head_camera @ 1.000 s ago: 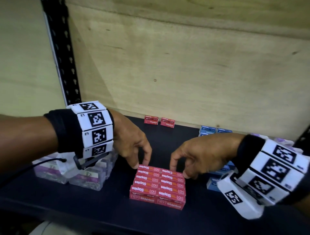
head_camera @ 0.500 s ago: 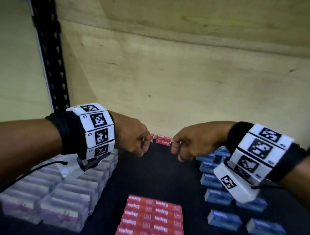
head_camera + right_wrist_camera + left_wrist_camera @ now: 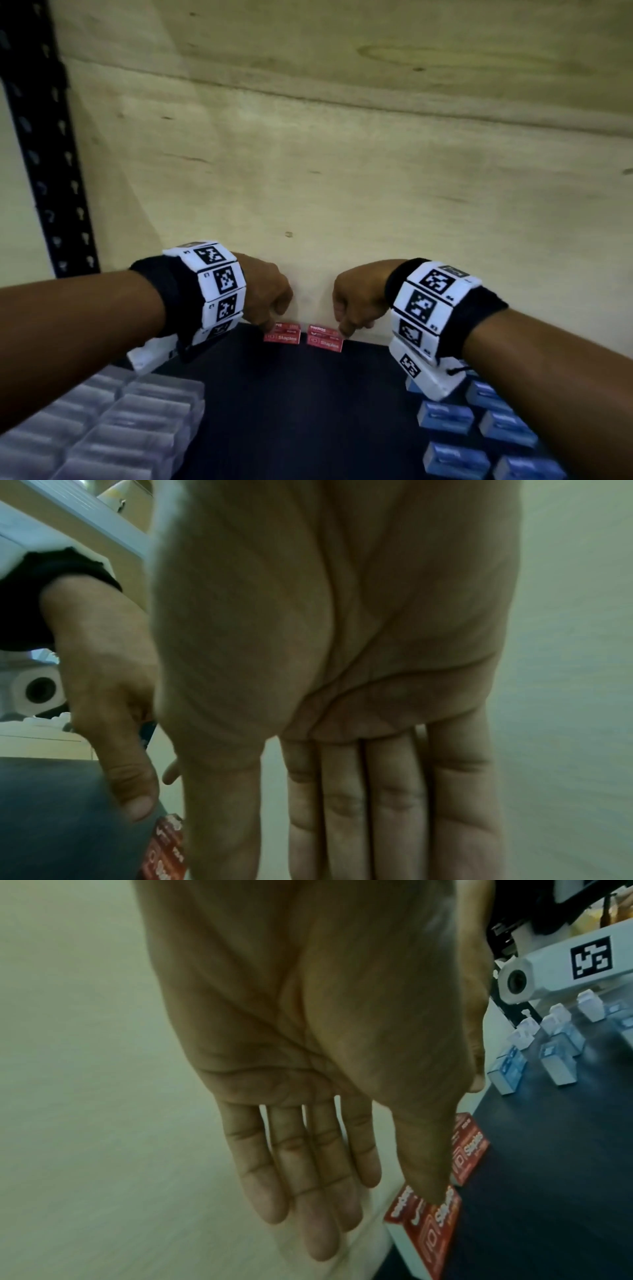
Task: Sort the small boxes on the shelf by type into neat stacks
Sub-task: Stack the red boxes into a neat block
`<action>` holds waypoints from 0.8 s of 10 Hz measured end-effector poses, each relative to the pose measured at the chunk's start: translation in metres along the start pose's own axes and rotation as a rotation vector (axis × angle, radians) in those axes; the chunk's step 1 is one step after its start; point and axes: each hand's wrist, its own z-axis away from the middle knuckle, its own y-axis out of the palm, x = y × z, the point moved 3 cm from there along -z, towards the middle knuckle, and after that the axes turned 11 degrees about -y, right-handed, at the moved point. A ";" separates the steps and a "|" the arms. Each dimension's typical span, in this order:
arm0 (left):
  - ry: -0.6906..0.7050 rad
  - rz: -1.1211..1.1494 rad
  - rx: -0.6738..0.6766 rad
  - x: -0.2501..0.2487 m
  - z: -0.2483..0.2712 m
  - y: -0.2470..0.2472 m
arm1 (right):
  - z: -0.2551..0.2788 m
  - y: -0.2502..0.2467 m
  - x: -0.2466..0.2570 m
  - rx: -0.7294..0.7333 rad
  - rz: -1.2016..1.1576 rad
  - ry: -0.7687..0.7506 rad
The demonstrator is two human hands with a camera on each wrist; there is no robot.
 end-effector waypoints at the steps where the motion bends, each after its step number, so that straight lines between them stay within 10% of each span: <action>1: 0.026 0.030 0.027 -0.003 -0.007 -0.002 | -0.009 0.004 0.000 -0.020 -0.038 -0.016; 8: 0.120 0.056 0.186 -0.028 -0.019 0.009 | -0.011 0.019 -0.002 -0.115 0.019 -0.064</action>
